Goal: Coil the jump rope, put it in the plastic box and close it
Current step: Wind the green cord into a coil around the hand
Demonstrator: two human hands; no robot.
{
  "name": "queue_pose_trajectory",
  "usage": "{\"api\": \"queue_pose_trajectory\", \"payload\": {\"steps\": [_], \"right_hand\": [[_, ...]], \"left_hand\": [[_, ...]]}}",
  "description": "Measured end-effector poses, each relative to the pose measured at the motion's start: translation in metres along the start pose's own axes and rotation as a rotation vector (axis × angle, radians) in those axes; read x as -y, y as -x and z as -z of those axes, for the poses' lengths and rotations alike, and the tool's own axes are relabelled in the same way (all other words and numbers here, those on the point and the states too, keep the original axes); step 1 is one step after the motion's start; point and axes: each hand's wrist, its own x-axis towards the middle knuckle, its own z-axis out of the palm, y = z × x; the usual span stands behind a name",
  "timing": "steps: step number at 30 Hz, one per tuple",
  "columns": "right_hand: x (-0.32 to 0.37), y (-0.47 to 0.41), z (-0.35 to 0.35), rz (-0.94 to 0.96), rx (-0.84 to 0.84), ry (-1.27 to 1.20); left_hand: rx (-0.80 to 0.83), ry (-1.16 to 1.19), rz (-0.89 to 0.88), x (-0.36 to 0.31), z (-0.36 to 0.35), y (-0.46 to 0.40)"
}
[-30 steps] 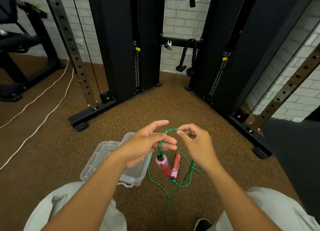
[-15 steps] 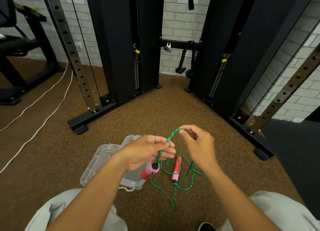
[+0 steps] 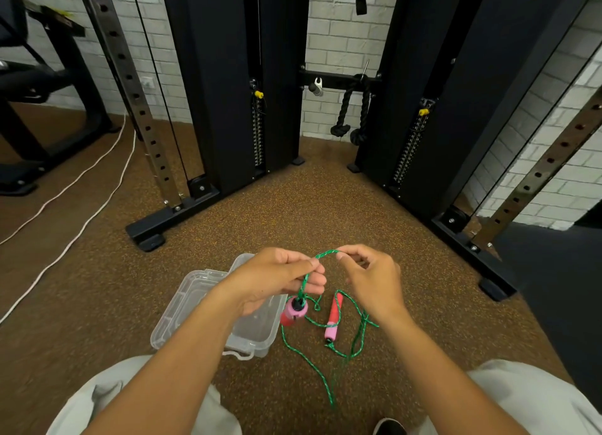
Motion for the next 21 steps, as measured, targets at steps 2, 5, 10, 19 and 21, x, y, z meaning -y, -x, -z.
{"api": "queue_pose_trajectory", "payload": {"steps": [2, 5, 10, 19, 21], "right_hand": [[-0.002, 0.003, -0.001, 0.002, 0.058, 0.042], [-0.004, 0.014, -0.010, 0.046, 0.234, 0.102], [0.000, 0.030, -0.020, 0.251, 0.411, 0.241], [0.024, 0.036, -0.016, 0.488, 0.357, 0.466], [0.026, 0.034, -0.014, 0.478, 0.331, 0.446]], "left_hand": [[0.045, 0.016, -0.022, -0.002, 0.002, 0.000], [0.044, 0.107, -0.059, -0.005, 0.006, -0.001], [-0.089, 0.157, -0.111, -0.002, 0.008, -0.009], [-0.108, 0.133, -0.143, 0.002, 0.005, -0.015], [-0.100, 0.097, -0.142, 0.005, 0.002, -0.018]]}}
